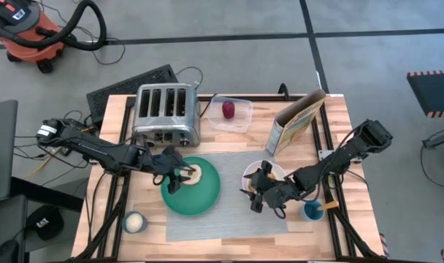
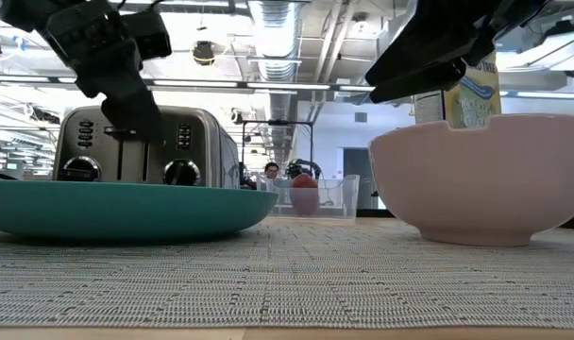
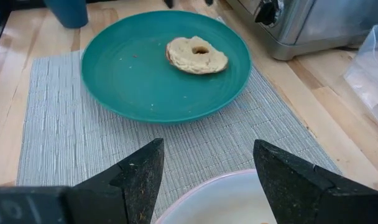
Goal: Arrange a breakfast setting
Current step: Put the apple on top of the gray placemat
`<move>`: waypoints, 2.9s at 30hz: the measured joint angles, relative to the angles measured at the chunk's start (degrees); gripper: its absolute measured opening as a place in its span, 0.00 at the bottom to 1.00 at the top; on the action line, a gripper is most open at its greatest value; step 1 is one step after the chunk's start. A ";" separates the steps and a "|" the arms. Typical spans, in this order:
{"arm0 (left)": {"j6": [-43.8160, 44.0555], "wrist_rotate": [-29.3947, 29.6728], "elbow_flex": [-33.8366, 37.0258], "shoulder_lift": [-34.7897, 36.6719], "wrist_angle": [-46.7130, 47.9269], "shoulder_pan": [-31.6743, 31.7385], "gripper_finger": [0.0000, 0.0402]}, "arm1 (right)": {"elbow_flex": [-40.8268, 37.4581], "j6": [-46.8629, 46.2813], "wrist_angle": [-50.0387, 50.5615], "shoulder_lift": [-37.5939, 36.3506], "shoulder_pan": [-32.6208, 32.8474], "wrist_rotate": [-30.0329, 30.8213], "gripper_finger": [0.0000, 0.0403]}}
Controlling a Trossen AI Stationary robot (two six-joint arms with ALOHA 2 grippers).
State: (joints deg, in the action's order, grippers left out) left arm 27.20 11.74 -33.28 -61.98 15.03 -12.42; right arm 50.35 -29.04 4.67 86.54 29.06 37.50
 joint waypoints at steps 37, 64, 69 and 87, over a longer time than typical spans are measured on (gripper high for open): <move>-4.07 17.48 16.46 0.00 -34.95 -12.31 0.68 | 65.72 21.67 41.07 23.20 -18.10 -1.66 0.69; -3.60 17.56 16.46 -0.02 -32.40 -12.31 0.68 | 75.81 21.44 55.80 24.75 -35.68 -7.05 0.69; -3.61 17.59 16.46 -0.01 -32.42 -12.31 0.68 | 75.79 20.58 59.59 23.27 -38.77 -10.81 0.69; -3.63 14.57 16.44 -0.02 -32.38 -12.29 0.68 | 75.71 19.51 59.20 25.53 -53.66 -26.39 0.84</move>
State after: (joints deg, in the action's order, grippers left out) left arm 23.57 26.30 -16.84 -62.00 -17.35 -24.71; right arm 126.05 -9.53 63.86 112.08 -24.59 11.10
